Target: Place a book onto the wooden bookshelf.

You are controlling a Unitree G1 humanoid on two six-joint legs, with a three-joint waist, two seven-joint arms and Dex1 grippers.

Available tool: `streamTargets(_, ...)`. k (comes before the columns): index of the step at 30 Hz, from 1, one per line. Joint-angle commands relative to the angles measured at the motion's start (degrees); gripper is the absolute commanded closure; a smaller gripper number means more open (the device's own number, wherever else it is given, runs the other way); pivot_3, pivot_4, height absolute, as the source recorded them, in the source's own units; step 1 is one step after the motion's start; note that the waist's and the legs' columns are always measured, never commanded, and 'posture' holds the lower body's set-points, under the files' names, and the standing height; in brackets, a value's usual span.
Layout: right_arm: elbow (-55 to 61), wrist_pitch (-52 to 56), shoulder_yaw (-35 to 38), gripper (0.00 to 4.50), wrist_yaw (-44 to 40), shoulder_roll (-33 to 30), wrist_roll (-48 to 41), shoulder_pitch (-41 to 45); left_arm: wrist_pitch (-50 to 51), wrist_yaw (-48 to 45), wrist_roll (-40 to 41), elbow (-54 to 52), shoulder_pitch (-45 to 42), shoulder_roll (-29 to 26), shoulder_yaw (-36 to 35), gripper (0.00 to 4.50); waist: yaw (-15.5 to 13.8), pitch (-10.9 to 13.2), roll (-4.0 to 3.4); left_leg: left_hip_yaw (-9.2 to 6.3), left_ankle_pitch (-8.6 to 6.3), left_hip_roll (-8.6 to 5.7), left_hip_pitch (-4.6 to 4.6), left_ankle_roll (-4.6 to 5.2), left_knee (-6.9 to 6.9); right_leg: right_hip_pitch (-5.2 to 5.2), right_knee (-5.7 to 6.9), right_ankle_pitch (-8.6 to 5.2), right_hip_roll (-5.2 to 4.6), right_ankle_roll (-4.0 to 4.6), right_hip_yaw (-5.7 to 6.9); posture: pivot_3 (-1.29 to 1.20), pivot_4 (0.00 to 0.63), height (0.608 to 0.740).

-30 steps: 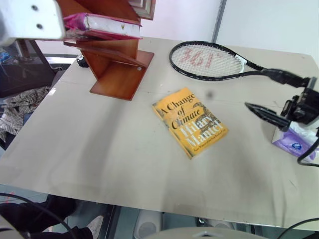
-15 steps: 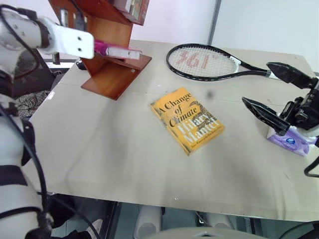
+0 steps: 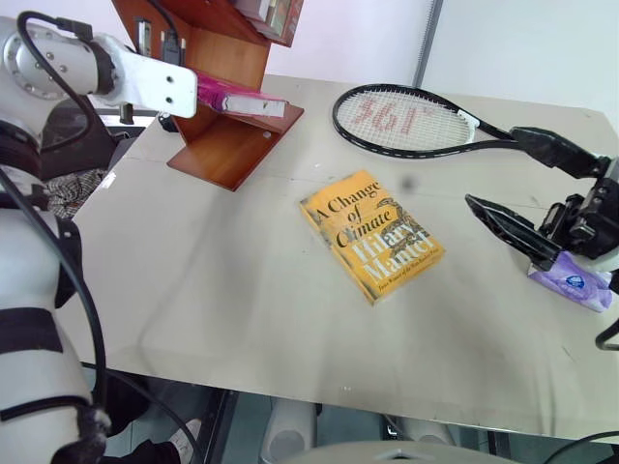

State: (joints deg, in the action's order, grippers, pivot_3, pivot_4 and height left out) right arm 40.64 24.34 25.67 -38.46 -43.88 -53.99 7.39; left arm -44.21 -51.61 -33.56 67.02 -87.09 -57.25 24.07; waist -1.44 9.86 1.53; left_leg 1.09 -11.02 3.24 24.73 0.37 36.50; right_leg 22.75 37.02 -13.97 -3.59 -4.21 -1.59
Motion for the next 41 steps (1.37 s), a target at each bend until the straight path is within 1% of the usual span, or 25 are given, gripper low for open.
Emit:
streamTargets(1, 1.7, -0.7, 2.6, 0.00, -0.3, -0.9, -1.3, -0.5, 1.2, -7.7, 5.2, 0.5, 1.2, 0.2, -3.1, 4.46, 0.3, 0.0, 0.00, 0.00, 0.00, 0.00, 0.01, 0.00, 0.00, 0.00, 0.00, 0.00, 0.00, 0.00, 0.00, 0.00, 0.150, 0.740)
streamTargets(3, 1.8, -0.7, 2.7, 0.00, -0.4, -1.3, -1.3, -0.9, 2.7, -10.6, 7.9, -0.9, 2.0, -0.2, -5.1, 3.56, 0.5, 0.0, 0.00, 0.00, 0.00, 0.00, 0.02, 0.00, 0.00, 0.00, -0.01, 0.02, 0.00, -0.03, 0.00, 0.00, 0.150, 0.740)
streamTargets(4, 1.8, -0.7, 2.7, 0.00, -0.4, -1.4, -1.3, -0.9, 3.0, -10.8, 9.1, -1.9, 2.5, -0.6, -6.1, 3.13, 0.7, 0.0, 0.00, 0.00, 0.00, 0.00, 0.02, 0.00, 0.00, 0.00, -0.01, 0.02, 0.00, -0.03, 0.00, 0.00, 0.150, 0.740)
streamTargets(5, 1.8, -0.7, 2.7, 0.00, -0.4, -1.5, -1.4, -0.9, 3.3, -11.2, 10.3, -3.2, 3.2, -1.0, -7.1, 2.82, 0.7, 0.0, 0.01, 0.00, 0.00, 0.00, 0.01, 0.00, 0.00, 0.00, -0.01, 0.03, 0.00, -0.06, 0.00, 0.00, 0.150, 0.740)
streamTargets(6, 1.8, -0.8, 2.7, 0.00, -0.5, -1.7, -1.5, -1.0, 3.3, -11.9, 11.4, -4.6, 4.0, -1.5, -7.9, 2.35, 0.9, 0.0, 0.03, -0.01, 0.00, 0.02, 0.02, 0.00, 0.00, 0.01, 0.00, 0.05, 0.01, -0.09, 0.00, 0.00, 0.150, 0.740)
streamTargets(7, 1.7, -0.8, 2.7, 0.00, -0.6, -1.8, -1.6, -1.0, 3.9, -13.6, 13.8, -6.7, 5.2, -2.0, -9.4, 1.87, 0.9, 0.0, 0.05, -0.02, 0.00, 0.03, 0.03, 0.00, -0.01, 0.02, 0.01, 0.06, 0.03, -0.11, 0.01, 0.00, 0.150, 0.740)
streamTargets(9, 1.6, -0.6, 2.8, 0.00, -0.7, -2.2, -1.9, -0.8, 7.3, -19.8, 21.3, -13.4, 9.1, -3.1, -12.9, 0.99, 1.3, 0.0, 0.06, -0.02, 0.00, 0.04, 0.04, 0.00, -0.01, 0.03, 0.01, 0.06, 0.04, -0.11, 0.01, 0.00, 0.150, 0.740)
streamTargets(10, 1.5, -0.6, 2.8, 0.00, -0.8, -2.3, -2.0, -0.8, 9.9, -22.5, 24.8, -17.3, 11.4, -3.6, -14.6, 0.69, 1.6, 0.1, 0.06, -0.01, 0.00, 0.04, 0.04, 0.00, -0.02, 0.04, 0.00, 0.06, 0.03, -0.11, 0.00, 0.00, 0.150, 0.740)
streamTargets(11, 1.3, -0.5, 2.9, 0.00, -0.9, -2.5, -2.2, -0.7, 13.8, -25.1, 28.5, -22.5, 14.3, -4.3, -16.3, 0.69, 1.8, 0.1, 0.08, 0.00, 0.00, 0.05, 0.05, 0.00, -0.03, 0.05, 0.01, 0.06, 0.02, -0.11, -0.01, 0.00, 0.150, 0.740)
streamTargets(12, 0.9, -0.5, 2.8, 0.00, -1.2, -2.7, -2.3, -0.5, 20.9, -27.4, 33.4, -29.5, 17.9, -5.2, -18.7, 0.69, 2.1, 0.1, 0.07, -0.02, 0.00, 0.06, 0.06, 0.00, -0.04, 0.05, 0.02, 0.06, 0.02, -0.11, 0.00, 0.00, 0.150, 0.740)
streamTargets(16, -1.1, -0.1, 1.9, 0.00, -2.4, -3.6, -2.7, 1.1, 44.9, -32.1, 50.6, -55.9, 33.2, -9.3, -26.7, 0.69, 2.5, 0.1, 0.07, -0.04, 0.00, 0.07, 0.04, 0.00, -0.04, 0.05, 0.08, 0.06, 0.01, -0.12, -0.01, 0.00, 0.150, 0.740)
streamTargets(18, -2.2, 0.0, 1.2, 0.00, -3.0, -3.9, -2.3, 2.0, 58.4, -30.0, 59.5, -67.7, 40.6, -10.0, -30.9, 0.69, 2.6, 0.1, 0.07, -0.03, 0.00, 0.08, -0.01, 0.00, -0.04, 0.03, 0.10, 0.06, 0.01, -0.11, -0.02, 0.00, 0.150, 0.740)
streamTargets(20, -3.1, 0.0, 0.6, 0.00, -3.6, -4.1, -1.9, 2.6, 65.6, -27.1, 64.6, -76.1, 47.2, -9.5, -34.0, 0.69, 2.5, 0.1, 0.05, -0.05, 0.00, 0.09, -0.05, 0.00, -0.04, 0.02, 0.13, 0.06, 0.02, -0.11, -0.02, 0.00, 0.150, 0.740)
streamTargets(22, -3.6, 0.3, 0.1, 0.00, -3.8, -4.2, -1.6, 3.0, 71.8, -21.9, 69.6, -82.7, 52.3, -6.8, -36.7, 0.69, 2.1, 0.1, 0.04, -0.07, 0.00, 0.09, -0.09, 0.00, -0.01, 0.01, 0.17, -0.01, 0.03, 0.00, 0.00, 0.00, 0.150, 0.740)
streamTargets(25, -3.7, 0.7, -0.3, 0.00, -3.6, -4.4, 0.3, 2.0, 75.6, -11.1, 73.0, -89.3, 58.9, 1.5, -38.9, 0.69, 1.9, 0.0, 0.02, -0.06, 0.00, 0.08, -0.14, 0.00, 0.14, -0.05, 0.28, -0.04, 0.02, 0.05, -0.01, 0.00, 0.150, 0.740)
streamTargets(27, -3.4, 1.2, 0.0, 0.00, -3.0, -4.2, 1.1, 0.2, 74.9, -6.8, 74.0, -91.6, 62.6, 7.4, -38.9, 0.69, 1.9, 0.0, 0.05, -0.06, 0.00, 0.07, -0.11, 0.00, 0.26, -0.09, 0.32, -0.03, 0.02, 0.05, -0.01, 0.00, 0.150, 0.740)
streamTargets(28, -3.0, 1.2, -0.1, 0.00, -2.7, -4.1, 2.9, -2.1, 76.2, -3.6, 74.2, -91.9, 64.9, 10.2, -38.7, 0.69, 1.9, 0.0, 0.09, -0.05, 0.00, 0.06, -0.12, 0.00, 0.30, -0.12, 0.32, -0.03, 0.02, 0.05, -0.03, 0.00, 0.150, 0.740)
streamTargets(29, -2.6, 1.4, 0.3, 0.00, -2.6, -3.8, 4.1, -4.8, 76.2, -1.5, 72.8, -92.1, 67.7, 12.1, -37.7, 0.69, 1.9, 0.0, 0.16, -0.05, 0.00, 0.06, -0.10, 0.00, 0.32, -0.12, 0.32, -0.01, 0.02, 0.02, -0.04, 0.00, 0.150, 0.740)
streamTargets(32, -2.0, 1.4, 1.7, 0.00, -2.4, -3.1, 6.9, -11.3, 76.4, 1.2, 70.8, -92.7, 73.9, 14.6, -36.4, 0.69, 1.9, -0.1, 0.17, -0.06, 0.00, 0.06, -0.06, 0.00, 0.30, -0.09, 0.28, 0.01, 0.03, -0.03, -0.03, 0.00, 0.150, 0.740)
streamTargets(34, -2.7, 0.3, 3.7, 0.00, -3.9, -2.4, 10.2, -18.0, 74.1, 0.7, 69.1, -91.9, 79.6, 15.2, -36.7, 0.69, 1.9, -0.1, 0.17, -0.05, -0.01, 0.06, -0.06, 0.00, 0.24, -0.04, 0.28, 0.00, 0.03, -0.01, -0.04, 0.00, 0.150, 0.740)
streamTargets(36, -4.0, -1.6, 5.6, 0.00, -5.2, -1.5, 13.6, -23.4, 72.0, -0.3, 67.9, -90.8, 84.5, 15.3, -37.5, 0.69, 1.9, -0.1, 0.17, -0.05, -0.01, 0.06, -0.08, 0.00, 0.19, -0.03, 0.26, -0.05, 0.03, 0.07, -0.04, 0.00, 0.150, 0.740)
streamTargets(38, -5.9, -3.3, 7.6, 0.00, -6.7, -0.4, 16.8, -28.9, 70.2, -2.0, 67.1, -87.6, 89.6, 14.6, -39.9, 0.69, 1.9, -0.1, 0.16, -0.05, -0.01, 0.06, -0.11, 0.00, 0.19, -0.03, 0.26, -0.08, 0.02, 0.14, -0.04, 0.00, 0.150, 0.740)
streamTargets(41, -7.6, -4.9, 8.9, 0.00, -7.7, 0.6, 18.9, -32.3, 68.9, -3.0, 66.7, -85.3, 92.9, 13.9, -41.8, 0.69, 1.9, -0.1, 0.13, -0.01, -0.02, 0.07, -0.17, -0.02, 0.19, -0.06, 0.19, -0.09, -0.01, 0.16, -0.05, 0.00, 0.150, 0.740)
